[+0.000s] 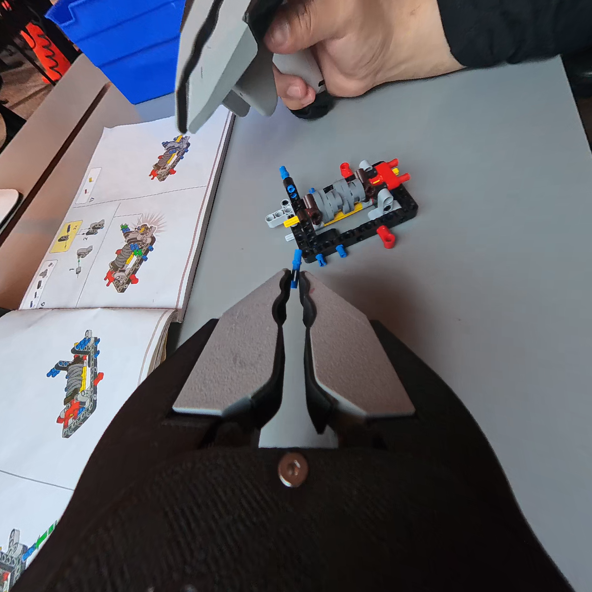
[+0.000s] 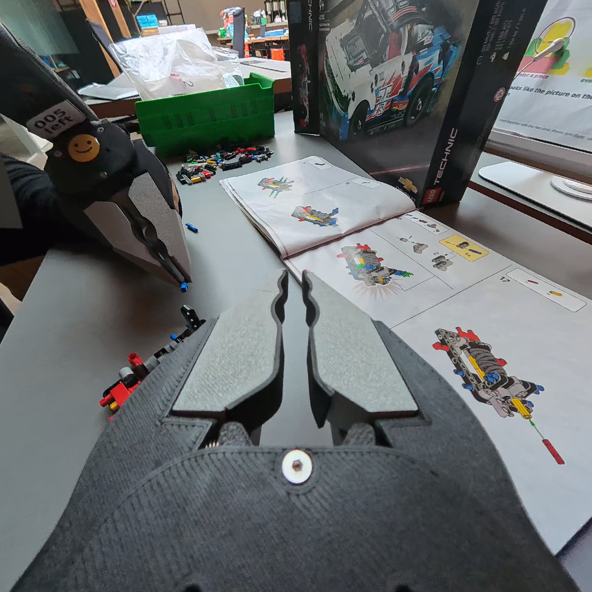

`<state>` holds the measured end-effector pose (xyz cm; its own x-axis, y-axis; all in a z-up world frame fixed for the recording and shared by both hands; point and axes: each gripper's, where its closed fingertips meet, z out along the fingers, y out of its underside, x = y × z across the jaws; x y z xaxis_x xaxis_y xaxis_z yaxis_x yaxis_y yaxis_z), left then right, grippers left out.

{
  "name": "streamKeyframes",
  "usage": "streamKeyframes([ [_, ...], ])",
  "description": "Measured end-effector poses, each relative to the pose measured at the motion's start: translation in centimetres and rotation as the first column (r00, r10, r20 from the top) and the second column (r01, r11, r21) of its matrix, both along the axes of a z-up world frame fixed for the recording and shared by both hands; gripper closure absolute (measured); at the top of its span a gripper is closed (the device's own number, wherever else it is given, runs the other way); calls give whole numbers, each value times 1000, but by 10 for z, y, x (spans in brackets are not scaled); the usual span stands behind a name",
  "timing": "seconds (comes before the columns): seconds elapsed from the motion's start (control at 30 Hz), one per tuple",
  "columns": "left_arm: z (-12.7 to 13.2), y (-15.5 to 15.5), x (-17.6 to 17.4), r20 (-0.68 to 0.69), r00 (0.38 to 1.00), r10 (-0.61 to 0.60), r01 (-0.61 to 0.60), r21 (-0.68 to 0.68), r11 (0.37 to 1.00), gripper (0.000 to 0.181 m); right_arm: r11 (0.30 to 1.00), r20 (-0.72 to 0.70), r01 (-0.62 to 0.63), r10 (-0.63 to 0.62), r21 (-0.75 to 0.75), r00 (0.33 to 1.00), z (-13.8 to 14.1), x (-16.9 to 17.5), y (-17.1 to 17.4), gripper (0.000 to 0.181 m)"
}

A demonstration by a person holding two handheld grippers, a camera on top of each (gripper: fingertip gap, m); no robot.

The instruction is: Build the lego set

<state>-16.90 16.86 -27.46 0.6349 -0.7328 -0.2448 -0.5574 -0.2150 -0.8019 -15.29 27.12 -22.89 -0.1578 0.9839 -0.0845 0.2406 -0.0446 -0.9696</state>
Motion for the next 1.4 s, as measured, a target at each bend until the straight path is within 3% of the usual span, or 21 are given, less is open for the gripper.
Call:
streamKeyframes([
  [0.5,-1,-4,-3,-72,997,-23,26,47,999,179,998,60,-32,28,51,998,-10,-2,-8,181],
  [0.93,5,-1,-11,-78,997,-9,17,106,994,179,998,-8,-16,16,58,1000,2,4,-7,181],
  [1.13,40,-2,-16,-46,994,102,-85,281,956,179,986,-75,-165,165,0,983,15,16,-44,166],
  [1.3,47,-18,4,50,998,45,-57,264,963,179,962,-72,-270,273,39,959,30,22,-83,168],
  [1.4,64,-29,26,288,955,-69,12,196,980,180,928,-32,-364,367,73,929,31,19,-114,165],
])
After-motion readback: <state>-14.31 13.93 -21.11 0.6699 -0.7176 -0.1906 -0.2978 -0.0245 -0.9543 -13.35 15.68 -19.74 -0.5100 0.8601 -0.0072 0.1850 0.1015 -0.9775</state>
